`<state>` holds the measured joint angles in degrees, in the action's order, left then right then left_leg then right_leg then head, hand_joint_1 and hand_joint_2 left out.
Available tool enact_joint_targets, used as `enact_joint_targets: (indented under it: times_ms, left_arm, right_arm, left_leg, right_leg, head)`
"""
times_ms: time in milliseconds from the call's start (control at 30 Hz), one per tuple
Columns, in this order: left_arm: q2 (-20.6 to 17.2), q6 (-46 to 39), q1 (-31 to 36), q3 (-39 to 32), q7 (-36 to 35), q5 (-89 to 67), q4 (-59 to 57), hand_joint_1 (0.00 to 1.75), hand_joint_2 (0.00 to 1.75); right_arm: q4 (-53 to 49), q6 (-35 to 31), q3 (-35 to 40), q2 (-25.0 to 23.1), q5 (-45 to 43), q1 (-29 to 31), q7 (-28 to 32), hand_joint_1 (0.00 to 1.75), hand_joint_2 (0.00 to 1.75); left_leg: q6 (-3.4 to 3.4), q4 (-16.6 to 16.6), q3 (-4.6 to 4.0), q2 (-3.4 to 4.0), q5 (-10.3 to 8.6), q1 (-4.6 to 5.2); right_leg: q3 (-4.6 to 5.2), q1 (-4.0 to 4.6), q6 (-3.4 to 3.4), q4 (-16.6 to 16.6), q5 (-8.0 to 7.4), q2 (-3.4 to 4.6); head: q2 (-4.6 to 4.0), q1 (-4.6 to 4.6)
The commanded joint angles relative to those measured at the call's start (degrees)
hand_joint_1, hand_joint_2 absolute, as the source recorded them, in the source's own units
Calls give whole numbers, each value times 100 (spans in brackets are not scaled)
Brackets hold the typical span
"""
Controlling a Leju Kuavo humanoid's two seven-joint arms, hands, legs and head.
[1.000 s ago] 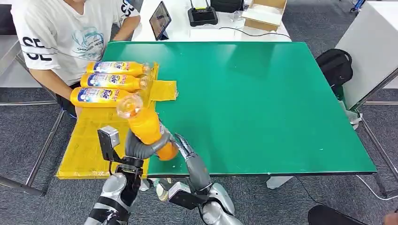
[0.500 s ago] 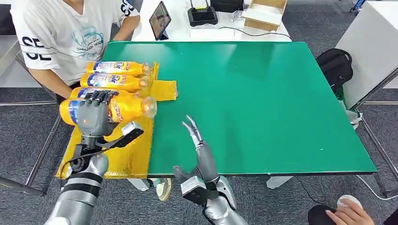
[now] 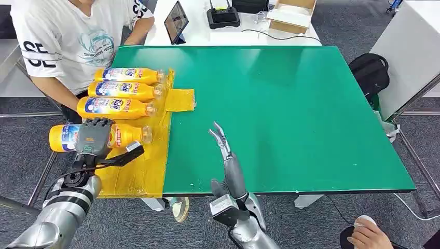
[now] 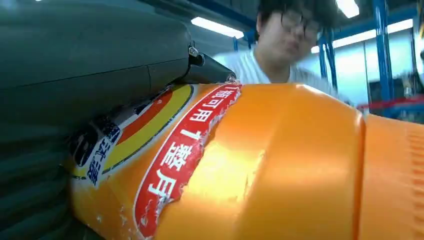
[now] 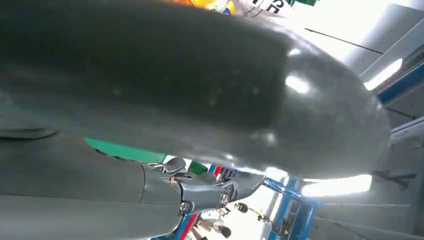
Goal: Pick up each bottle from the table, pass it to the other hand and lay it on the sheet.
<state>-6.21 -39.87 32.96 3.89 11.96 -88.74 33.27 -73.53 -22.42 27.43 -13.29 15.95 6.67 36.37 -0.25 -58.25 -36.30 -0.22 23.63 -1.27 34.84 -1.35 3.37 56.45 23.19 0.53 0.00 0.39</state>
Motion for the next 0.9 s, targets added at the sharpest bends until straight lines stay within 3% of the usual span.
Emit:
enact_joint_targets:
  times_ms: [33,300,500,533,700,733,900]
  left_arm:
    - [-209,114,543,481,-87,-73,-1203,175,175]
    - [-155,484,526,462,-9,97,-1426,175,175]
    - [103,830,417,-69,717,884,-1325,175,175]
    - [173,1048,412,-290,948,1223,-1306,154,175]
    - [173,1048,412,-290,948,1223,-1306,154,175]
    - [208,1311,430,-412,1051,1416,-1328,0,175]
    - [383,2387,352,-921,1805,2521,-1188,0,175]
  right_arm:
    - [38,46,36,146,-15,67,-13,0,0]
    - [57,115,41,145,11,48,-93,0,0]
    - [132,151,46,111,87,27,-175,0,0]
    - [147,156,37,101,95,22,-191,0,0]
    - [147,156,37,101,95,22,-191,0,0]
    - [159,154,27,97,107,21,-212,0,0]
    - [354,233,-19,83,172,62,-285,0,0]
  left_leg:
    - [10,0,32,-1,16,-5]
    - [8,1,24,-2,10,-3]
    - [11,6,33,-3,12,-1]
    - [9,5,23,-5,8,1]
    - [9,5,24,-8,8,1]
    - [12,8,37,-7,12,1]
    - [13,8,40,-13,13,0]
  right_leg:
    - [-36,10,-19,-4,15,-9]
    - [-28,8,-16,-4,10,-8]
    - [-39,5,-16,-9,11,-10]
    - [-29,3,-12,-7,8,-10]
    - [-31,2,-11,-7,8,-11]
    - [-45,4,-17,-10,12,-12]
    - [-52,6,-19,-12,14,-18]
  head:
    - [0,2]
    - [0,0]
    - [0,0]
    - [0,0]
    - [0,0]
    - [0,0]
    - [0,0]
